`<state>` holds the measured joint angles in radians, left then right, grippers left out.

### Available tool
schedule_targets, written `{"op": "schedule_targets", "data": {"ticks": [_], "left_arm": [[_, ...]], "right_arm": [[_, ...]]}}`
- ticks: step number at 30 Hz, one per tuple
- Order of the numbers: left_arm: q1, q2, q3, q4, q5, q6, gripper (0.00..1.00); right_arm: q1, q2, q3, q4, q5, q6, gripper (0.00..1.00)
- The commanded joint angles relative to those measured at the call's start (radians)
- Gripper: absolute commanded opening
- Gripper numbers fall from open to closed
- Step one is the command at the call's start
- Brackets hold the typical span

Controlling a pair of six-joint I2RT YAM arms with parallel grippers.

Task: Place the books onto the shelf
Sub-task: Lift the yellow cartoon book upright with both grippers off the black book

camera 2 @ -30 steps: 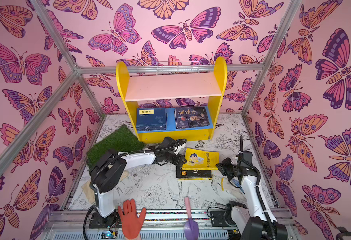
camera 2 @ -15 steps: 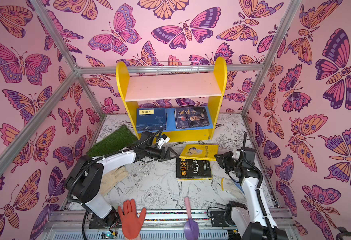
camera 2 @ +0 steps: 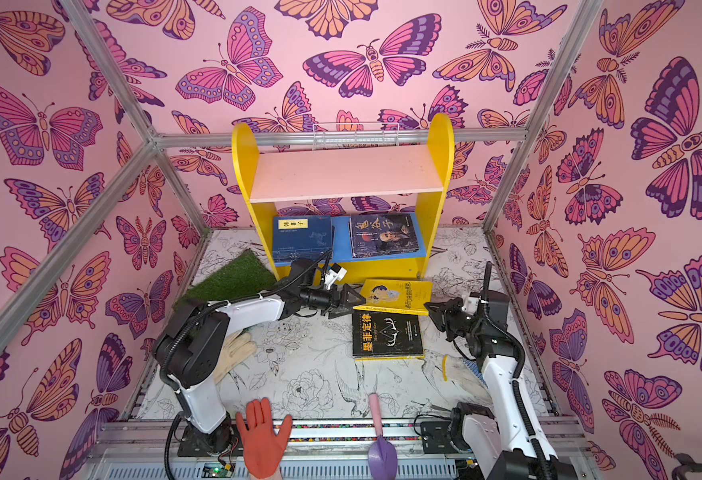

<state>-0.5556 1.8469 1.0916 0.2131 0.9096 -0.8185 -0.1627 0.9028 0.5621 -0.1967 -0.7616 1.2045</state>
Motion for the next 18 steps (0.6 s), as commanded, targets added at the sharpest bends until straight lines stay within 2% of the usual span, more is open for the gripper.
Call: {"op": "schedule_targets", "data": {"ticks": [1,2,5,6,9,11,12,13,16,18], "left_arm": [[-0.017,0.019,0.034,0.063,-0.008,-0.037,0.9],[-0.019,0.018,0.038,0.066,-0.013,-0.038,0.87],[-0.024,0.005,0.035,0.085,-0.028,-0.053,0.67],[-0.025,-0.002,0.029,0.103,-0.032,-0.062,0.58],[-0.025,-0.036,0.006,0.136,-0.045,-0.084,0.22],[-0.027,-0.074,-0.015,0.14,-0.058,-0.078,0.05],[-0.026,-0.102,-0.031,0.141,-0.068,-0.069,0.0],[-0.027,-0.127,-0.046,0.142,-0.074,-0.06,0.0],[-0.027,-0.233,-0.093,0.154,-0.076,-0.023,0.0],[-0.023,-0.299,-0.123,0.169,-0.089,-0.016,0.0]], "right_arm": [[0.039,-0.019,0.014,0.114,-0.042,0.04,0.0],[0.052,-0.018,0.015,0.112,-0.037,0.039,0.0],[0.085,-0.008,0.018,0.1,-0.021,0.023,0.0],[0.091,-0.007,0.017,0.094,-0.018,0.014,0.0],[0.097,0.007,0.028,0.027,-0.003,-0.047,0.0],[0.097,0.023,0.051,-0.052,0.023,-0.11,0.01],[0.097,0.036,0.064,-0.09,0.033,-0.14,0.04],[0.095,0.048,0.076,-0.113,0.039,-0.161,0.09],[0.086,0.075,0.105,-0.158,0.044,-0.203,0.4],[0.065,0.079,0.118,-0.166,0.025,-0.215,0.53]]}}
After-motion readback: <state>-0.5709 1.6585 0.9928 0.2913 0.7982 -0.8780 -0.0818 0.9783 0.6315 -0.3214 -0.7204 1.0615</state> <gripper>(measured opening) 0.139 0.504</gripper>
